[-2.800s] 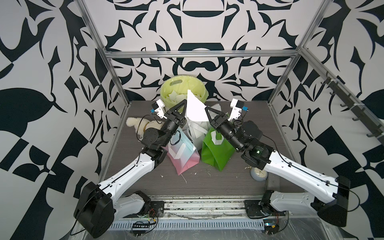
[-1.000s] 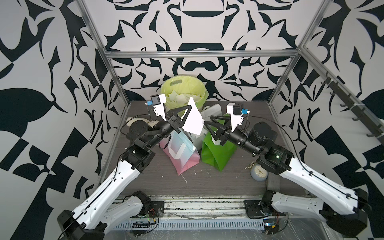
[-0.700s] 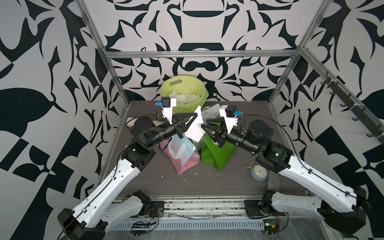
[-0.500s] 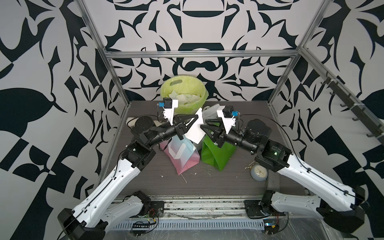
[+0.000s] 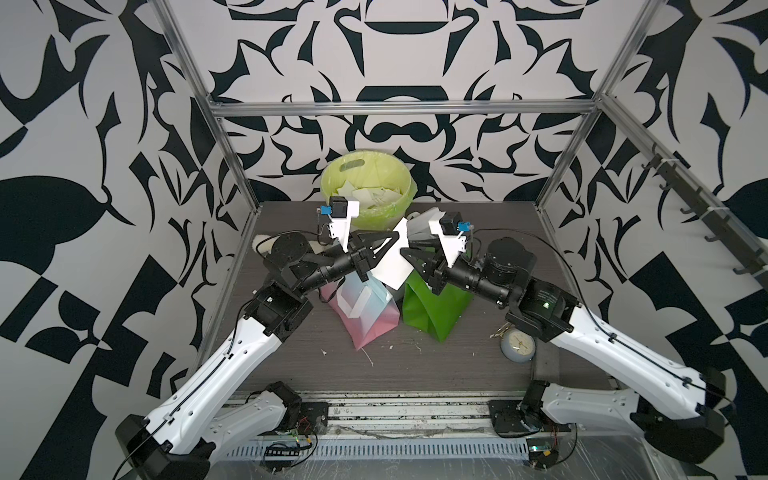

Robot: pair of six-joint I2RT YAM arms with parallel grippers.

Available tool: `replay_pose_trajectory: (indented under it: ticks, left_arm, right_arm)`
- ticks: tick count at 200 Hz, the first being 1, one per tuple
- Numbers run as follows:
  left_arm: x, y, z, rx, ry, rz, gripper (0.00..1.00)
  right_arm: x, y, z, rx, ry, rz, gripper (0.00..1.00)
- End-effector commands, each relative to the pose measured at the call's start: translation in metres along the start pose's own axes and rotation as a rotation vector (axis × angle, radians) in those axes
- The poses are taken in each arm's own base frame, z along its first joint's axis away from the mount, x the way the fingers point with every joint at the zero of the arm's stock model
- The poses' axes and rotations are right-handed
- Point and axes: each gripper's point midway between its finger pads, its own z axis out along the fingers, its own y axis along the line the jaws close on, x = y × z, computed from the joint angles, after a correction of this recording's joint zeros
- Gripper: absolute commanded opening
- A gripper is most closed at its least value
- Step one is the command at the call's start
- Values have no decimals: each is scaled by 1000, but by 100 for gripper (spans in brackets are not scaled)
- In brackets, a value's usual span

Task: Shred takeout receipts and throw away
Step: Shred the takeout receipt.

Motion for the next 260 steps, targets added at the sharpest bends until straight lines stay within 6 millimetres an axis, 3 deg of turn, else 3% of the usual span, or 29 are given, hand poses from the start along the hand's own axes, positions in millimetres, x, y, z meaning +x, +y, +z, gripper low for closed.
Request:
replay_pose_trajectory:
  ticks: [1,22,61,110,158,199,212,238,260]
  left_arm:
    - [-16,-13,0,32,-29,30,0]
    - [-16,-12,1,29,-29,25,0]
    - [-18,1,4,-34,-49,-36,0]
    - [-21,35,12,-200,-56,-213,0]
    - [-27,57,7,-335,-91,-207,0]
    - [-39,83,-8,-471,-139,-152,0]
    - [-41,88,-10,-483,-141,-154,0]
    - [-48,94,-15,-498,-154,-140,0]
    - [-56,106,-20,-526,-162,-119,0]
  right_arm:
    - [-29,8,-7,-24,-72,-7,14]
    - [-30,5,-8,-11,-73,-11,0]
    - [-24,3,-4,28,-31,-57,0]
    - [-10,9,9,181,73,-337,0]
    - [3,61,16,-36,89,-397,0]
    - [1,114,-13,-277,-13,-362,0]
    - [-1,123,-23,-310,-32,-347,0]
    - [-9,107,-33,-216,-68,-320,0]
    - [-31,68,-35,22,-156,-306,0]
